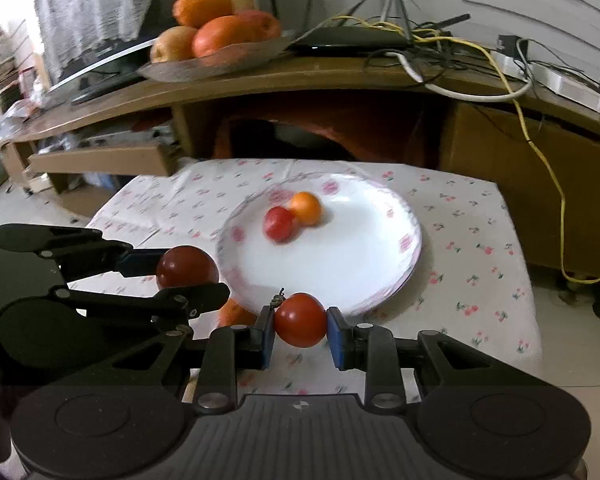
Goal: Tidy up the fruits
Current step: 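Carry the dark tomato and red tomato into the bowl and release both, then grasp a brown kiwi with the left tool while the right tool grasps the other kiwi, then lift both held kiwis off the table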
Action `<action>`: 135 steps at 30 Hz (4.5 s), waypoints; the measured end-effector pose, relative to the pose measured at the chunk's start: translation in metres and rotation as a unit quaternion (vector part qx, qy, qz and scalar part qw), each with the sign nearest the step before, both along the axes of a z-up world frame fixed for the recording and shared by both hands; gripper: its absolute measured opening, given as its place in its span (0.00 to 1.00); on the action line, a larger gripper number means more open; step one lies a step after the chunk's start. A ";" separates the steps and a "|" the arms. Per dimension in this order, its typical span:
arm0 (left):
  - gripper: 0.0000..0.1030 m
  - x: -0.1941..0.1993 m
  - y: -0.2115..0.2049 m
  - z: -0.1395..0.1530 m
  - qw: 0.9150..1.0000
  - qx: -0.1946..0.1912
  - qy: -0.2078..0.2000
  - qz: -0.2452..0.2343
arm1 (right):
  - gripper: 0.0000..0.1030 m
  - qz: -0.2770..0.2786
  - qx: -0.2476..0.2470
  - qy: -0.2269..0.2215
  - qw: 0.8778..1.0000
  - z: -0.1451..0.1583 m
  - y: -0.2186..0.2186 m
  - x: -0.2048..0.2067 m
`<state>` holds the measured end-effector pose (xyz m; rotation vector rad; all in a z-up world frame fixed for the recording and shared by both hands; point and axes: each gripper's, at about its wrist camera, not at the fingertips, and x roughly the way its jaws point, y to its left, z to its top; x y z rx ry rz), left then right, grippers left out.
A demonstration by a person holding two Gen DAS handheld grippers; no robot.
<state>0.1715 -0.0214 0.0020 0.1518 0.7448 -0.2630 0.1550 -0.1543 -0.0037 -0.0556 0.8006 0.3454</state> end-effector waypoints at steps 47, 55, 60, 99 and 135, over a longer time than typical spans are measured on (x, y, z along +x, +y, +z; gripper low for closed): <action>0.55 0.022 0.014 -0.001 1.000 -0.021 0.009 0.004 | 0.42 -0.017 0.021 0.007 1.000 -0.011 -0.014 0.043; 0.55 0.004 0.031 -0.003 0.999 -0.030 0.026 0.003 | 0.42 -0.011 0.012 0.015 1.000 -0.008 -0.008 0.030; 0.56 -0.006 0.039 -0.002 0.999 -0.035 0.030 -0.004 | 0.42 0.002 0.007 0.016 1.000 -0.007 0.001 0.024; 0.56 -0.042 0.069 -0.013 0.990 -0.020 0.068 -0.126 | 0.33 0.201 -0.027 0.081 0.976 -0.044 0.053 -0.022; 0.45 -0.059 0.039 -0.045 0.990 0.012 0.067 -0.122 | 0.25 0.137 -0.073 0.068 0.986 -0.041 0.021 -0.021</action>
